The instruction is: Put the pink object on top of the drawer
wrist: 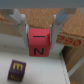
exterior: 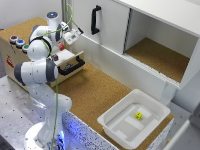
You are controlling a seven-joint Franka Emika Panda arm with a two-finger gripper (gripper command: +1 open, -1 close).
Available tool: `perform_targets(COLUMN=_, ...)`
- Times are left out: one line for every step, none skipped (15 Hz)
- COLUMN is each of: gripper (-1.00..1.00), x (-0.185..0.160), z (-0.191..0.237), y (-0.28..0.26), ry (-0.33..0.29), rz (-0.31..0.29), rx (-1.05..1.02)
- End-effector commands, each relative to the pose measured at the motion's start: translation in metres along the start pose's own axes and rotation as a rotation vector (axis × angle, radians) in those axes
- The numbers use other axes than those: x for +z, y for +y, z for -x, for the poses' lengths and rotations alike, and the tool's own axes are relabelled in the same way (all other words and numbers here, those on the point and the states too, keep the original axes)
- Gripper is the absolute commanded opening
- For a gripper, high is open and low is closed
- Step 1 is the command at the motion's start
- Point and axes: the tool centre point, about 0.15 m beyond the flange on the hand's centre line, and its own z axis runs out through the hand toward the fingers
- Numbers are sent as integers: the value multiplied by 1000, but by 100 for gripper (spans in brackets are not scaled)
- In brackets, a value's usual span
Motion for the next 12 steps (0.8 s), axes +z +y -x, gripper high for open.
perform_targets(gripper=-100, x=-17, z=-89, y=-8, ry=-100, rz=-96, rx=32)
perform_targets(gripper=-100, x=-18, z=-100, y=-13, ry=-91, rz=-109, rx=28)
perform_targets(gripper=-100, x=-18, z=-110, y=-16, ry=-83, rz=-131, rx=38)
perform_targets(gripper=-100, x=-15, z=-119, y=-21, ry=-88, rz=-152, rx=26)
perform_targets(gripper=-100, x=-12, z=-127, y=-26, ry=-94, rz=-160, rx=8)
perform_targets(gripper=-100, x=-7, z=-135, y=-31, ry=-101, rz=-167, rx=-12)
perform_targets(gripper=-100, x=-4, z=-141, y=-34, ry=-107, rz=-173, rx=-24)
perform_targets(gripper=-100, x=0, z=-146, y=-36, ry=-111, rz=-175, rx=-32)
perform_targets(gripper=-100, x=4, z=-149, y=-38, ry=-113, rz=-175, rx=-35)
perform_targets(gripper=-100, x=7, z=-153, y=-40, ry=-109, rz=-170, rx=-33)
perform_targets(gripper=-100, x=7, z=-159, y=-43, ry=-101, rz=-162, rx=-41)
perform_targets(gripper=-100, x=7, z=-162, y=-46, ry=-100, rz=-162, rx=-48)
